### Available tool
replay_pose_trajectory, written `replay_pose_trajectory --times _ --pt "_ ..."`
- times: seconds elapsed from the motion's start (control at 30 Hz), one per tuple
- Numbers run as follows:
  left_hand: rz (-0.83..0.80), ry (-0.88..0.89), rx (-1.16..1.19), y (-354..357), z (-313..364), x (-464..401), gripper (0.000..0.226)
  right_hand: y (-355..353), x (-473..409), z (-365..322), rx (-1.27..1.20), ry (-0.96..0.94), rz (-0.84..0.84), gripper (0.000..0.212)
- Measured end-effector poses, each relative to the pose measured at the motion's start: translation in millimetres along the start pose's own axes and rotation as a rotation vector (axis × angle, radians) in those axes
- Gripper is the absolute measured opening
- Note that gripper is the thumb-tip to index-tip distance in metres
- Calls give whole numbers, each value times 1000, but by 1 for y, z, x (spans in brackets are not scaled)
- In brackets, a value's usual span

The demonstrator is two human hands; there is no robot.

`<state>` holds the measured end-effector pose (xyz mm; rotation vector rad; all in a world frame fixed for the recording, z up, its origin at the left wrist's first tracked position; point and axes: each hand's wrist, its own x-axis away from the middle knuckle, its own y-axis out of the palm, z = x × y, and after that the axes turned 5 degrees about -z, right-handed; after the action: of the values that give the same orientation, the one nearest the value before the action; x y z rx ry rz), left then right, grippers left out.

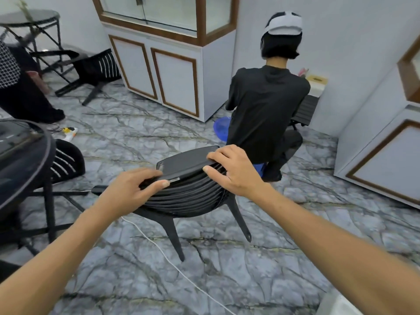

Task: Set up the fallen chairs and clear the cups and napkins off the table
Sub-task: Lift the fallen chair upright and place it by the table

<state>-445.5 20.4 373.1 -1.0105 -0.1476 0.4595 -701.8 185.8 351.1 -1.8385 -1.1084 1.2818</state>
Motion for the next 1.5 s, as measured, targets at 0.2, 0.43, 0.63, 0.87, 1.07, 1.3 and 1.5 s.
replay_pose_trajectory --times 0.2,0.43,0.63,0.87,1.07,1.3,1.5 --pt "109 -149 53 -3 -11 33 22 -16 -21 3 4 -71 -273 56" --pt "86 -266 8 -1 -45 32 8 -23 -34 15 51 -90 -455 58" --pt "106 -226 6 3 -54 26 23 -19 -43 10 85 -60 -481 32" --pt "232 -261 -30 -11 -57 49 32 -4 -43 -17 -15 -58 -282 25" --pt "272 -311 -9 -55 -62 88 37 9 -56 -73 -123 -6 -290 23" --pt "288 -361 20 -96 -77 143 35 34 -73 -139 -157 -3 -316 27" --pt "445 -407 -49 -121 -75 184 35 28 -111 -183 -230 -31 -333 27"
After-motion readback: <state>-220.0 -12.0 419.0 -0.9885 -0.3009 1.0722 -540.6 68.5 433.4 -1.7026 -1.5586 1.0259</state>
